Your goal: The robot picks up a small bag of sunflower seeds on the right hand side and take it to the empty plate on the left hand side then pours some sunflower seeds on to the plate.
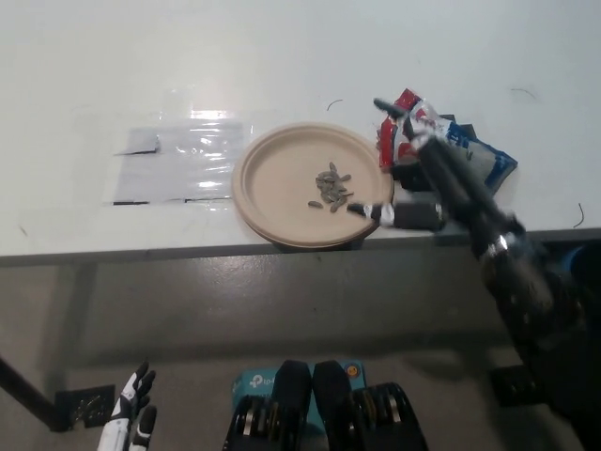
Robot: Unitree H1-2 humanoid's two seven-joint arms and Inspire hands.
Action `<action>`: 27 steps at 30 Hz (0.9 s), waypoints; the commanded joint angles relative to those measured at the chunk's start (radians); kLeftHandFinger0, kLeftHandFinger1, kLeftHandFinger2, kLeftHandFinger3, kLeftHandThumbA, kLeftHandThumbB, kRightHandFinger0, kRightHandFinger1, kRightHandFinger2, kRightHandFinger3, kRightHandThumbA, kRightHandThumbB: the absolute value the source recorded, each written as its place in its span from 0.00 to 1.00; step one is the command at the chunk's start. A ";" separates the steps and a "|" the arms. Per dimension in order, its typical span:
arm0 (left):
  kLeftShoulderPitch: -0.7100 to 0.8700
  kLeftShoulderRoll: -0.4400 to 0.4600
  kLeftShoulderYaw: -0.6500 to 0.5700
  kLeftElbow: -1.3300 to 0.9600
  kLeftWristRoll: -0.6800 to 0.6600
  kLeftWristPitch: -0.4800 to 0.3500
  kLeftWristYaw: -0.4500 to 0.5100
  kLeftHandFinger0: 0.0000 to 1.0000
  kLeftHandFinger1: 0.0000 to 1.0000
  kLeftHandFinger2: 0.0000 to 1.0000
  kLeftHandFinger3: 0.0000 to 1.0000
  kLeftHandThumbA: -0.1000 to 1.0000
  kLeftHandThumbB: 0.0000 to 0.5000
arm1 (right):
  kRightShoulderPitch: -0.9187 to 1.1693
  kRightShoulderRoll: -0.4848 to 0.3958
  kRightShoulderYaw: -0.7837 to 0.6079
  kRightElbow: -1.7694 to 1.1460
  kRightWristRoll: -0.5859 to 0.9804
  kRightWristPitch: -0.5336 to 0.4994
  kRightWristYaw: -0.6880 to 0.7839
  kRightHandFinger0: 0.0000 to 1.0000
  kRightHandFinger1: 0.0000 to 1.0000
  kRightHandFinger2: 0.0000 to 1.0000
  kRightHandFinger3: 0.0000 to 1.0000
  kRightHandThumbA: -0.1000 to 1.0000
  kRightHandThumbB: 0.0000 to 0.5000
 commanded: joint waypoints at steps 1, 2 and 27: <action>-0.050 -0.016 -0.015 0.020 -0.016 -0.045 -0.005 1.00 1.00 1.00 1.00 1.00 0.45 | 0.388 0.011 -0.113 -0.896 0.179 -0.096 -0.083 1.00 1.00 1.00 1.00 1.00 0.91; -0.055 -0.013 -0.012 0.020 -0.030 -0.044 -0.011 1.00 1.00 1.00 1.00 1.00 0.45 | 0.440 0.015 -0.098 -0.867 0.171 -0.136 -0.089 1.00 1.00 1.00 1.00 1.00 0.86; -0.014 -0.018 -0.043 0.027 -0.038 -0.075 -0.013 1.00 1.00 1.00 1.00 1.00 0.53 | 0.702 0.082 -0.113 -0.062 0.042 -0.403 -0.179 1.00 1.00 1.00 1.00 1.00 0.77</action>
